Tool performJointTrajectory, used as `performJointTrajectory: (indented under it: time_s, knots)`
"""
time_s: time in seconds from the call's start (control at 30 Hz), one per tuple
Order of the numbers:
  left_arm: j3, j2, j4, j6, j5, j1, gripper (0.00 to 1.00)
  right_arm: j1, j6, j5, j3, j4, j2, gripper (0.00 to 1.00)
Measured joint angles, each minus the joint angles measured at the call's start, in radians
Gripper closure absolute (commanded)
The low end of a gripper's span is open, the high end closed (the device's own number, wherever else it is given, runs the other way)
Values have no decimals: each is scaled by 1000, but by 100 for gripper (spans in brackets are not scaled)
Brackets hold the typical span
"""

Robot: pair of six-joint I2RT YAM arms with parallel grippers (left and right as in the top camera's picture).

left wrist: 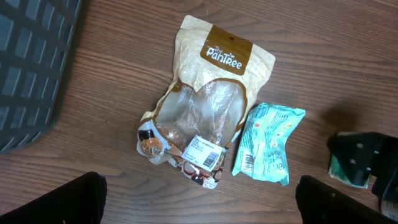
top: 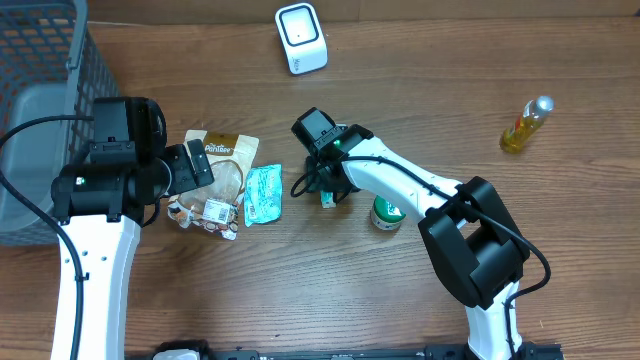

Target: Scan the item barcode

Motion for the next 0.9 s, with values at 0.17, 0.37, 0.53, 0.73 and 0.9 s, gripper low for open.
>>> performJointTrajectory:
  time_s: [0.17, 0.37, 0.53, 0.73, 0.9]
  knots:
    - [0, 0, 0, 0, 0, 0, 1, 0, 0, 32, 0, 57, 0, 62]
    - [0, 0, 0, 0, 0, 0, 0, 0, -21, 55, 0, 76, 0, 0]
    - [0, 0, 0, 0, 0, 0, 0, -5, -79, 55, 58, 2, 0, 0]
    - [0, 0, 0, 0, 0, 0, 0, -51, -104, 56, 245, -155, 0, 0]
    - [0, 0, 0, 0, 0, 0, 1, -126, -109, 45, 292, -241, -6, 32]
